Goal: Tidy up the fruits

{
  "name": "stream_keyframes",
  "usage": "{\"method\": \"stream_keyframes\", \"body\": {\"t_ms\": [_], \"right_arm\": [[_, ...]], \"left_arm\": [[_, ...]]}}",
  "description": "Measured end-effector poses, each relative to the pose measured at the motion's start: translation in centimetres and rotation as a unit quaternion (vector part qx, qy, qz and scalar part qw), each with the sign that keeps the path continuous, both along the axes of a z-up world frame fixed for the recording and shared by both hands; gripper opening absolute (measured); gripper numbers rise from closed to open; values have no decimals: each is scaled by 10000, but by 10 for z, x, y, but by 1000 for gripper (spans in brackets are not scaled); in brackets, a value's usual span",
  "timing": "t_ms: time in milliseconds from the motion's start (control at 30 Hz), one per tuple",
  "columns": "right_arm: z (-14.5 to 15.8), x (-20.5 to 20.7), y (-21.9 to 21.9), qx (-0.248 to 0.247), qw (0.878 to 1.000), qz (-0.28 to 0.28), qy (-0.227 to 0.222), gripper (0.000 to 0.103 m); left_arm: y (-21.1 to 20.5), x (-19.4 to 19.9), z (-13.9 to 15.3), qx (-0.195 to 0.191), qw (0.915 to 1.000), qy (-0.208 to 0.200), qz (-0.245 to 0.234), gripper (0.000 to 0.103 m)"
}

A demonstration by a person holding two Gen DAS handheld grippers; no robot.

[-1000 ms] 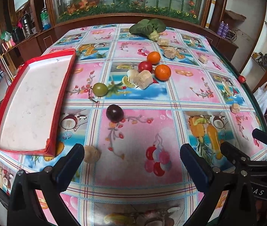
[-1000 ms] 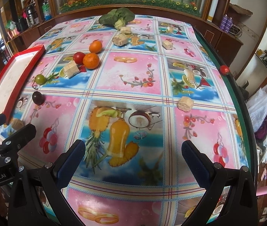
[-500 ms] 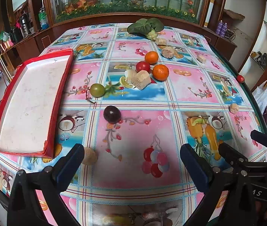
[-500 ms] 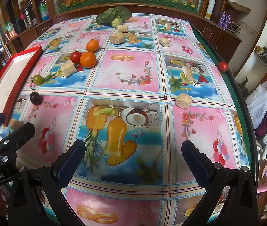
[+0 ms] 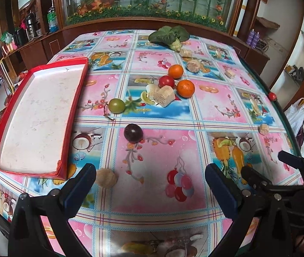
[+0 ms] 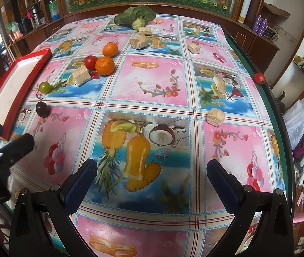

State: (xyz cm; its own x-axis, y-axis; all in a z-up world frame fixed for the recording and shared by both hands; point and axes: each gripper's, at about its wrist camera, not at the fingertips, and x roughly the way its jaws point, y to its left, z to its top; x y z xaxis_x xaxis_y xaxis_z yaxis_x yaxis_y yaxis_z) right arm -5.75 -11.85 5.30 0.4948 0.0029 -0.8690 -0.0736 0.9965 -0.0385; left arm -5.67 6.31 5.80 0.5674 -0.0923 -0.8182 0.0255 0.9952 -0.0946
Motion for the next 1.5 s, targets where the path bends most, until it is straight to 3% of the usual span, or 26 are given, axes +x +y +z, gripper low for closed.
{"method": "stream_keyframes", "body": {"t_ms": [167,367,667,700,867,900,1067,1167,1267,1333,1500], "right_arm": [[0,4,2,-100,9998,147,-61,103],[1,11,4,13,9993,358,-98,103],[-2,18,0,132,9990,429,-55,103],[-1,17,-2,138,9989,436,-57,103],[-3,18,-9,239,9989,404,-5,103],[-4,18,-10,261,9988,404,5,103],[-5,18,-11,305,9985,443,44,103],[-5,18,-10,292,9984,476,54,103],[-7,18,-10,351,9982,474,91,103],[-8,19,-9,364,9981,475,122,103],[-7,18,-4,367,9978,539,129,103]], "left_arm": [[19,-17,-1,-264,9992,-29,-298,103],[30,-36,-10,23,9971,62,-757,103],[42,-17,-9,-783,9940,34,-768,103],[41,-15,-9,-750,9939,-15,-804,101],[32,-2,-19,-618,9924,81,-1062,64],[31,0,-23,-610,9921,129,-1087,61],[35,-1,-17,-363,9941,59,-1019,54],[39,-11,-4,-317,9935,-218,-1068,56],[39,-9,-13,54,9939,-127,-1090,56],[42,-5,-21,70,9946,4,-1035,55],[47,1,-25,138,9963,-167,-837,55]]}}
